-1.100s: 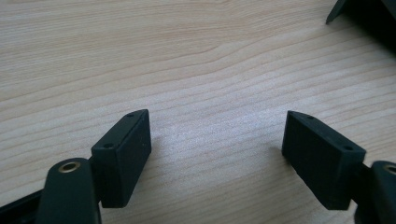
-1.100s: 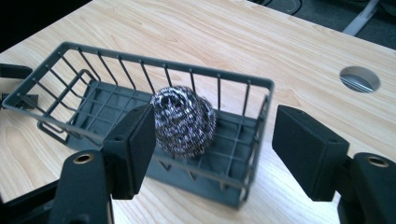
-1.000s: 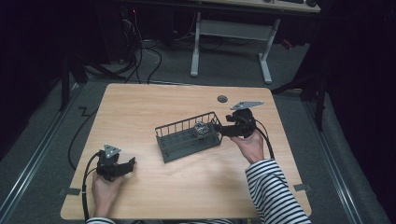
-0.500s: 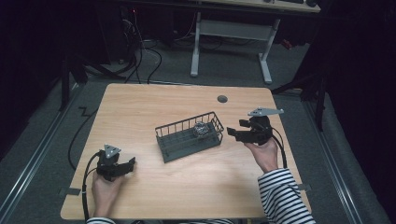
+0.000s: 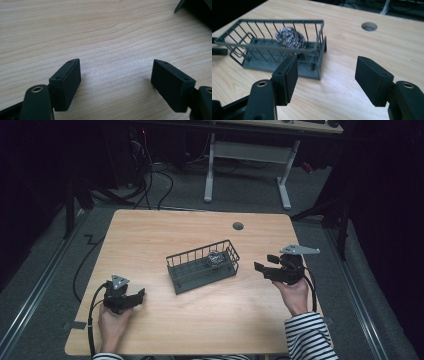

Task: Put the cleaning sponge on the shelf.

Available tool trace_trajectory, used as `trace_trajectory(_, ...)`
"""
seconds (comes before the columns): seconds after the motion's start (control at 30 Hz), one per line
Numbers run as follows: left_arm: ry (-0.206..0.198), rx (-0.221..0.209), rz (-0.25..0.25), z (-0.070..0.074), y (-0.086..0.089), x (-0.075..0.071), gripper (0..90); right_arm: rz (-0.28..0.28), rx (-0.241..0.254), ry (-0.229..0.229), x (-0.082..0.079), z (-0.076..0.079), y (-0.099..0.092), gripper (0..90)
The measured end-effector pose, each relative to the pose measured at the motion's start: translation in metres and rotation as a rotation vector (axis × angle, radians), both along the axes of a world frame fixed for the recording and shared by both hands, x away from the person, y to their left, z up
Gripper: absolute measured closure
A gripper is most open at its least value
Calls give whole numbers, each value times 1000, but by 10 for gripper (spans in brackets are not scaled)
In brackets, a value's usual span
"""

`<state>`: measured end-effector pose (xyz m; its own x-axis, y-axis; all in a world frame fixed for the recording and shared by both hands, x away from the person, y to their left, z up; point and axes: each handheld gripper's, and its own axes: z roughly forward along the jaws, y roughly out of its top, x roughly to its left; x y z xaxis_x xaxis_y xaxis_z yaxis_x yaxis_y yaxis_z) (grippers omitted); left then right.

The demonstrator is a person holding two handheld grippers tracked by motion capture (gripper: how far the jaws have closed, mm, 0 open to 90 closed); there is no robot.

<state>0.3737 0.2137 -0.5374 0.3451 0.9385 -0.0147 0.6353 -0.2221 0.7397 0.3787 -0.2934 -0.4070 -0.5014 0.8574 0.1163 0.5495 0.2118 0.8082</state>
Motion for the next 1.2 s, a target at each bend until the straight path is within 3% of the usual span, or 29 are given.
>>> trace_trajectory(0.3,0,0,0,0,0,0,243,-35,22,7,-13,-17,-14,361)
trace_trajectory(0.63,0,0,-1,0,0,0,243,-88,64,53,-27,-47,-29,370)
trace_trajectory(0.93,1,0,-2,0,0,0,243,-107,54,77,-32,-69,-31,370)
trace_trajectory(1.2,2,1,-2,0,0,0,243,-105,-1,80,-34,-90,-24,361)
